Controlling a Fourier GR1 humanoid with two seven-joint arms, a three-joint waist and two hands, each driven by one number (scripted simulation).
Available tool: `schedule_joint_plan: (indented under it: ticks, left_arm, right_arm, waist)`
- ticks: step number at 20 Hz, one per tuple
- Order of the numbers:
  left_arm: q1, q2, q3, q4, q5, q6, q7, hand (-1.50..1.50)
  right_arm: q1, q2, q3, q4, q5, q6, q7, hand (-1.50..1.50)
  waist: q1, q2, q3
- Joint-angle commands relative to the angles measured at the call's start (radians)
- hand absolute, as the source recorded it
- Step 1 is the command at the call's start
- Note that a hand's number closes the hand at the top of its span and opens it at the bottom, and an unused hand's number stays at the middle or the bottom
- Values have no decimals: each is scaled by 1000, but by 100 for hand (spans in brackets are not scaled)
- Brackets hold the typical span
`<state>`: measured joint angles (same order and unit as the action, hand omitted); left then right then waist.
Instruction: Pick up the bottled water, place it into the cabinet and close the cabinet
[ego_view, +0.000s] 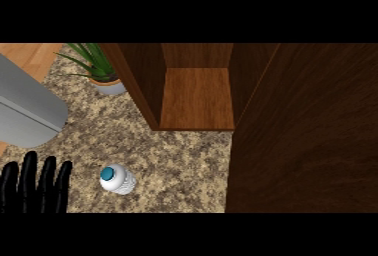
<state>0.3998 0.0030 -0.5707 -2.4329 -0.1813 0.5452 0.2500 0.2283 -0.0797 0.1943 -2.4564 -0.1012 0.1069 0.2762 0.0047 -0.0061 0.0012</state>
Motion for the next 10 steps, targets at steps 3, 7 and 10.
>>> schedule_joint_plan:
  ticks: [3, 7, 10]
  left_arm:
    - [8, 9, -114, -77, -226, 94, 58, -150]
    - [35, 25, -184, -96, -272, 153, 77, -150]
    - [-11, 54, -133, -90, -250, 149, 94, -150]
  right_arm:
    - [-37, 18, 73, -147, 33, -68, 161, -150]
    - [-35, 4, 56, -158, 20, -71, 175, -150]
    - [-31, -3, 70, -202, 48, -81, 189, -150]
  waist:
    - [0, 1, 0]
    - [1, -1, 1]
    - [-12, 0, 1]
